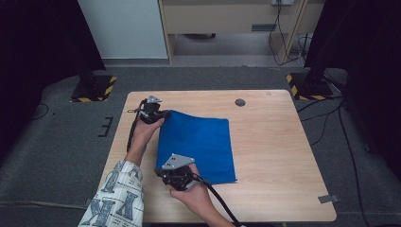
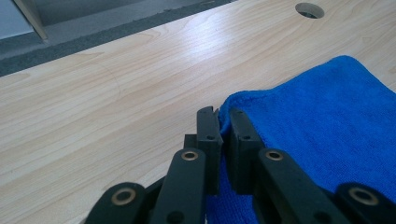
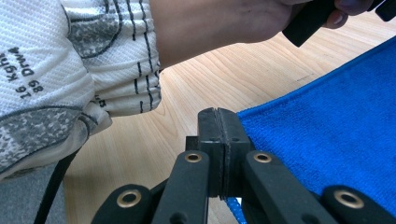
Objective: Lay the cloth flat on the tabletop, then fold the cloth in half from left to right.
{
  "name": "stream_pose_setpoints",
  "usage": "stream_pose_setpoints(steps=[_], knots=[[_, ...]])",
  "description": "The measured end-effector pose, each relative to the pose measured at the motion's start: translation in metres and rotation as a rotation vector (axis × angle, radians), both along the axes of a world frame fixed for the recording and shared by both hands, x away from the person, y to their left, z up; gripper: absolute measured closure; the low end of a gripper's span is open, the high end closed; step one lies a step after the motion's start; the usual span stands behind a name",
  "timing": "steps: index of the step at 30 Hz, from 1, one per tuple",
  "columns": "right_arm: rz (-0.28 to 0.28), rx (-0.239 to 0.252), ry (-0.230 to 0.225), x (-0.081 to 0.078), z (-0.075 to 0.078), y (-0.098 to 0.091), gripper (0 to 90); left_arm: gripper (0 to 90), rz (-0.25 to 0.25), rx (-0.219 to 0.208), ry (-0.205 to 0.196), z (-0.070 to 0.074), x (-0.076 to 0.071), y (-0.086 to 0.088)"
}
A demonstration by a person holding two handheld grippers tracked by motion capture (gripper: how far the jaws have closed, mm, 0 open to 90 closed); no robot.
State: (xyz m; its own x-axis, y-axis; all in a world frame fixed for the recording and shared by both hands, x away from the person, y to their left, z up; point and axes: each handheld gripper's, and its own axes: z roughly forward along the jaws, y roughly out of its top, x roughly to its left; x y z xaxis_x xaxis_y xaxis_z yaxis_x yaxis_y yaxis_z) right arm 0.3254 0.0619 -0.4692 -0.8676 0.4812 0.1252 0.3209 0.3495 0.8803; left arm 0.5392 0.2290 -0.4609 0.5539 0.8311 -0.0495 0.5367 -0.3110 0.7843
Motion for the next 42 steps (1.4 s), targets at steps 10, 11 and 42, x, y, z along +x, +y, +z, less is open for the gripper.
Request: stream_pose_setpoints(steps=[10,11,42], knots=[[0.019,0.007,-0.006,-0.001,0.006,0.015,89.7,84.9,0.024,-0.003,0.001,0.004,-0.001,0.014],[0.022,0.007,-0.009,-0.001,0.007,0.016,89.7,84.9,0.024,-0.001,-0.001,0.004,-0.002,0.014],[-0.071,-0.015,0.031,-0.002,-0.011,-0.085,89.7,84.0,0.0,0.081,0.062,-0.007,0.021,-0.088]])
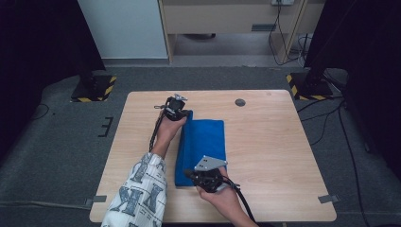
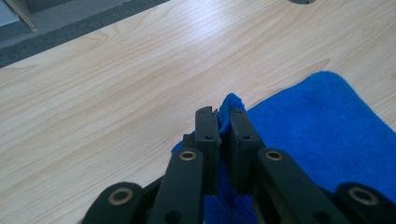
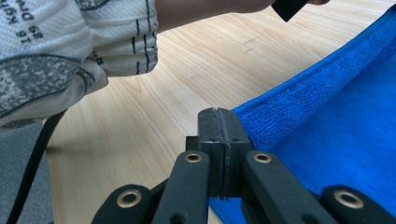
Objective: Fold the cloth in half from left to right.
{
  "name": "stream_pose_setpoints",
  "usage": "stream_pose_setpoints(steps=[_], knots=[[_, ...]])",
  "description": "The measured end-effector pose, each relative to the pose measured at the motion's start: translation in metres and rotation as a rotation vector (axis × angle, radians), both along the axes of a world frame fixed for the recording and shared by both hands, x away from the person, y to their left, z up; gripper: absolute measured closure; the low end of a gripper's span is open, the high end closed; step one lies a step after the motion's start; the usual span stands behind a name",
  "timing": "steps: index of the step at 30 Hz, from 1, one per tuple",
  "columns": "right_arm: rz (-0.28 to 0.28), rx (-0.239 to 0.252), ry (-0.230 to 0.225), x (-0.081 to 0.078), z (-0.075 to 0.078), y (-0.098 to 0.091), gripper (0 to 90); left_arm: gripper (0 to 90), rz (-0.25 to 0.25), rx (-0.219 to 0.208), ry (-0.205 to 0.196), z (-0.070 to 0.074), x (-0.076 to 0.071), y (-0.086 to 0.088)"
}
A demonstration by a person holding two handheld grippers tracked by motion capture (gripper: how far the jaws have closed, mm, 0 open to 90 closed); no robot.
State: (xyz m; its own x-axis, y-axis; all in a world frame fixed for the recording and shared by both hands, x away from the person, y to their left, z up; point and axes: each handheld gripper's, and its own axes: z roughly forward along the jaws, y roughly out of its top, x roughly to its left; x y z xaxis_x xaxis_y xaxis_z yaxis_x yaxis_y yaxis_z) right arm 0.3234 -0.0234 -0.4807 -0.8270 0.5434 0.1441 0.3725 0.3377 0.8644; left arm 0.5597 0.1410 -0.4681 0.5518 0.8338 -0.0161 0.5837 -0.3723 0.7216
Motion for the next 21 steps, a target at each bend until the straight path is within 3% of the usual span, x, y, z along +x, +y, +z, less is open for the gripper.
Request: stream_pose_setpoints(steps=[8,14,21], knots=[[-0.012,-0.029,0.0,-0.003,-0.003,-0.014,89.7,83.7,-0.017,-0.007,0.005,-0.002,0.0,-0.015],[-0.031,-0.043,0.004,-0.003,-0.004,-0.026,89.7,83.7,-0.017,-0.048,0.013,-0.007,0.002,-0.023],[-0.039,-0.05,0.0,-0.005,-0.004,-0.033,89.7,83.0,-0.036,-0.051,0.021,-0.011,0.002,-0.035]])
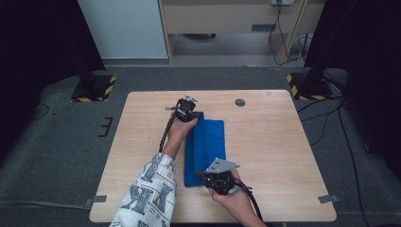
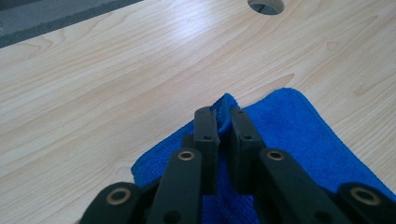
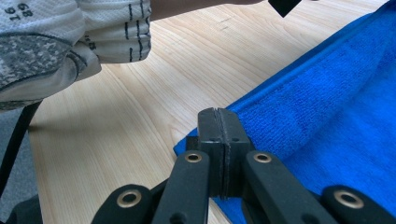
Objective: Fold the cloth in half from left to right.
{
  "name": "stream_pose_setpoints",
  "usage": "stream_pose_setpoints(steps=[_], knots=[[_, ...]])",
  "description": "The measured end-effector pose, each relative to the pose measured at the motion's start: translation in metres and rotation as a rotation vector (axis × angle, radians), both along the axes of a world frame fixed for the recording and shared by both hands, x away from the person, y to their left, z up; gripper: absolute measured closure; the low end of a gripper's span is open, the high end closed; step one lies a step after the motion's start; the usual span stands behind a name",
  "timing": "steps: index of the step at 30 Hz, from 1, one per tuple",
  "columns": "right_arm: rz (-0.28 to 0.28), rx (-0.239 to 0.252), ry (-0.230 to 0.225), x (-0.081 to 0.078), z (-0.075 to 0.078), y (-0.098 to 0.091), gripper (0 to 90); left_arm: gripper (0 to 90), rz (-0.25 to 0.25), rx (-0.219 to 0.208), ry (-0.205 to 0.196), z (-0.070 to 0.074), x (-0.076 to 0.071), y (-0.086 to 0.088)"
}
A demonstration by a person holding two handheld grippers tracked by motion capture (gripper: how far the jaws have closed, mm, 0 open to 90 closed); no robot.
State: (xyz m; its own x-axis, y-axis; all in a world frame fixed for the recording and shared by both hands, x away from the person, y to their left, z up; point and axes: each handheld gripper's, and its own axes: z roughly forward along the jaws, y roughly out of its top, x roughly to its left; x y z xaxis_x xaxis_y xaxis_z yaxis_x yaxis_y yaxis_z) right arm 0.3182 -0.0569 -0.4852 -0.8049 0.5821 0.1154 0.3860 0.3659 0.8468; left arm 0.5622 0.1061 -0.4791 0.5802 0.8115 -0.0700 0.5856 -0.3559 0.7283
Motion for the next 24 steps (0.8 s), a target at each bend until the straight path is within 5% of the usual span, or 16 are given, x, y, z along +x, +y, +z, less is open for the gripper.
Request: stream_pose_setpoints(steps=[3,7,24], knots=[[-0.005,-0.001,0.004,-0.001,-0.001,-0.006,89.7,82.6,0.005,0.014,-0.005,-0.001,0.0,-0.004],[-0.016,-0.002,0.007,-0.001,-0.001,-0.012,89.7,82.7,0.013,-0.033,0.003,-0.001,0.002,-0.007],[-0.041,-0.015,0.01,-0.004,0.0,-0.036,89.7,83.4,0.006,-0.058,0.004,-0.005,0.003,-0.029]])
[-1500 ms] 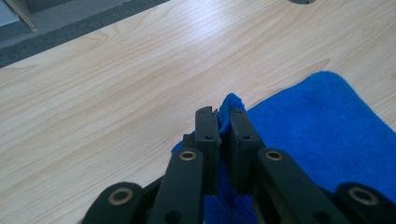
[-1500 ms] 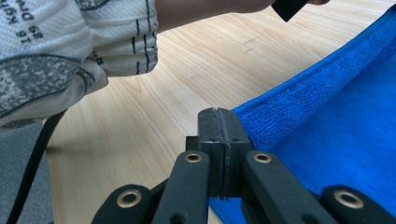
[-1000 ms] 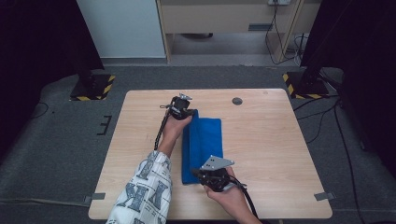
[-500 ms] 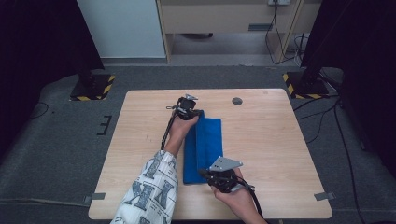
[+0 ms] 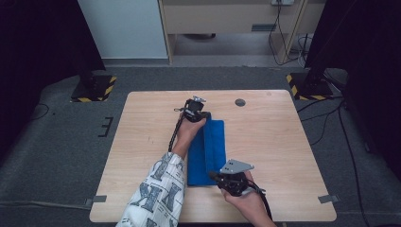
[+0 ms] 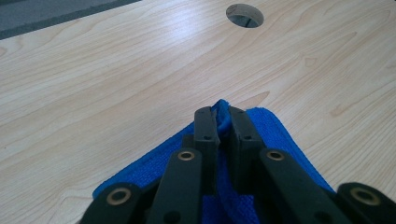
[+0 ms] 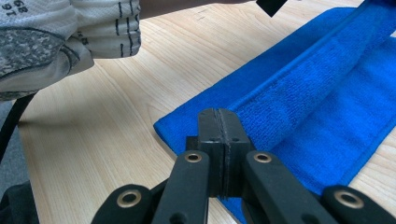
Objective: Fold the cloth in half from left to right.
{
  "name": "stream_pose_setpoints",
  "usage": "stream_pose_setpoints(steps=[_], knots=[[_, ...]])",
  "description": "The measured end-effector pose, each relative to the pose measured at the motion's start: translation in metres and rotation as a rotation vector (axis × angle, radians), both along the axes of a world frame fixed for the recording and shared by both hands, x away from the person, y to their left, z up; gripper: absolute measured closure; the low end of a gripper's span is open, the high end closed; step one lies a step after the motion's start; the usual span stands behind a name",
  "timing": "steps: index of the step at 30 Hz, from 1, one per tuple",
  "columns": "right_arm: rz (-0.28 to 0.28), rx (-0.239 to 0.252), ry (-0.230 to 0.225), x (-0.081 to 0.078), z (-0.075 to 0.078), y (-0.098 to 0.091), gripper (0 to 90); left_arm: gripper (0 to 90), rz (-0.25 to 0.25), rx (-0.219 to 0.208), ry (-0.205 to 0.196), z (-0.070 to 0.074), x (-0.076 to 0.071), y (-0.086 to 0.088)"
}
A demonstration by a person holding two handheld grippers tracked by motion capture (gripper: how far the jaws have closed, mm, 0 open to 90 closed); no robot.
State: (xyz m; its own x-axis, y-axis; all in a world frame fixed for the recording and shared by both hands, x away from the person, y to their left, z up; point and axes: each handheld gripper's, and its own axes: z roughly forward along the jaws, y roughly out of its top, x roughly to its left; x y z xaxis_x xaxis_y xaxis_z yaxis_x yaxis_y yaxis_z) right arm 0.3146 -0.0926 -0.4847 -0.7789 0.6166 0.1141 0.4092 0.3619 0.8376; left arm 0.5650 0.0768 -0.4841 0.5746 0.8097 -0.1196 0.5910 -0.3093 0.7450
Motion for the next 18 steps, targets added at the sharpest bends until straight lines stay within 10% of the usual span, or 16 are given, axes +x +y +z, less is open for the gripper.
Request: stream_pose_setpoints(steps=[18], knots=[[-0.013,-0.01,0.01,-0.004,-0.004,-0.009,89.7,84.0,-0.023,-0.005,0.002,-0.003,0.0,-0.016]])
